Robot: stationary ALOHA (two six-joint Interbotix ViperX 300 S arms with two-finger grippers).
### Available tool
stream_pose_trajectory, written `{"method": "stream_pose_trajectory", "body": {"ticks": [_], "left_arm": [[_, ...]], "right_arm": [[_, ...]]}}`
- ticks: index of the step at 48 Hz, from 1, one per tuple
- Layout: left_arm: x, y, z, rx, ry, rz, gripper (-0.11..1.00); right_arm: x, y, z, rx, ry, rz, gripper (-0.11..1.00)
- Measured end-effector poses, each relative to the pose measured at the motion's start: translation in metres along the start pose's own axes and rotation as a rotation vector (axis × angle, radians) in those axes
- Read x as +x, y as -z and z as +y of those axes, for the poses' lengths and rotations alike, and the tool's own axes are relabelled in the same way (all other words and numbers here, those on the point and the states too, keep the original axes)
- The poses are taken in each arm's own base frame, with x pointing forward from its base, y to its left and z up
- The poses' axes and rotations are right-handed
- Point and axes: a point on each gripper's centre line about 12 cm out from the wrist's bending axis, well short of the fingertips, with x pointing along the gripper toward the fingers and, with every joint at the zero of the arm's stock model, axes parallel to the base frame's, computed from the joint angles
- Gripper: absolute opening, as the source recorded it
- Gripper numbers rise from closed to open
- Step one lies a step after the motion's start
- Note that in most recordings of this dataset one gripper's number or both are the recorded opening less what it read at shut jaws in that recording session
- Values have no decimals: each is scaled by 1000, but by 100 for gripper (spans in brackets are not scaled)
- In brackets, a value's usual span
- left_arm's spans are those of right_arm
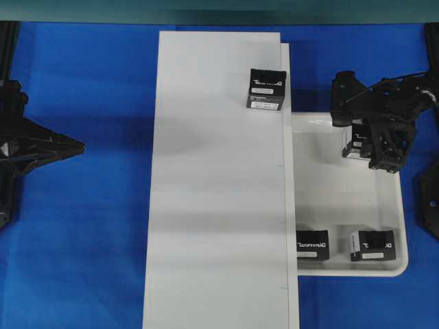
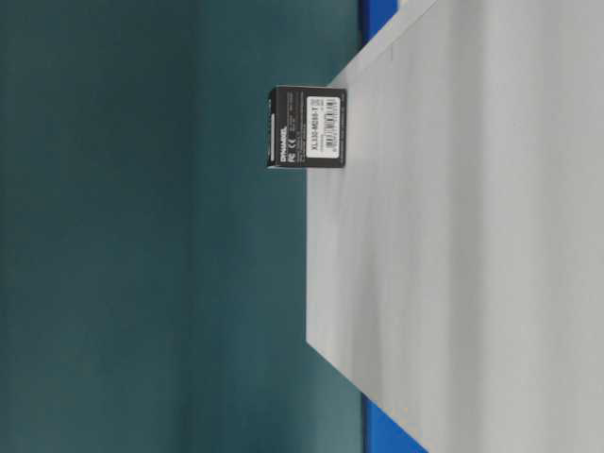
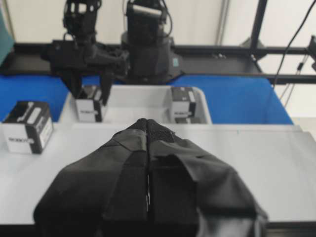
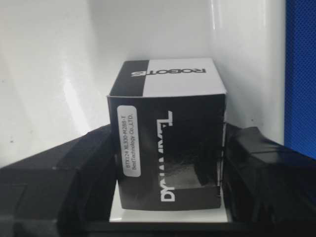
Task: Place the box from the white plastic tray onto the white base.
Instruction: 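Lower the open right gripper around the box and close it, then lift the grasped box up out of the tray with the right gripper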
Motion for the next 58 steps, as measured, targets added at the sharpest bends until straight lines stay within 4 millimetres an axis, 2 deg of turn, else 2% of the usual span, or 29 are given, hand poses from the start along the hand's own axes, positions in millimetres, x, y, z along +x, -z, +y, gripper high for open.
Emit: {"method": "stream_pose_trajectory", "body": {"ticks": [15, 23, 29, 41, 53, 58], "left_arm": [[0, -4, 0, -2, -2, -9, -7], [-1, -6, 0, 0, -2, -11, -7], [-1, -7, 0, -1, -2, -11, -7], [-1, -7, 0, 0, 1, -9, -7], [-1, -7, 0, -2, 1, -8, -7], [-1, -6, -1, 0, 3, -6, -7]], "right_arm": [[-1, 0, 1, 7, -2, 1, 59], [-12, 0, 3, 27, -16, 12, 59], [-37, -6, 6, 56, -27, 6, 59], [-107, -14, 14, 32, -31, -42, 59], [-155, -19, 24, 25, -50, -27, 59], [-168, -25, 30, 5, -55, -22, 59]]}}
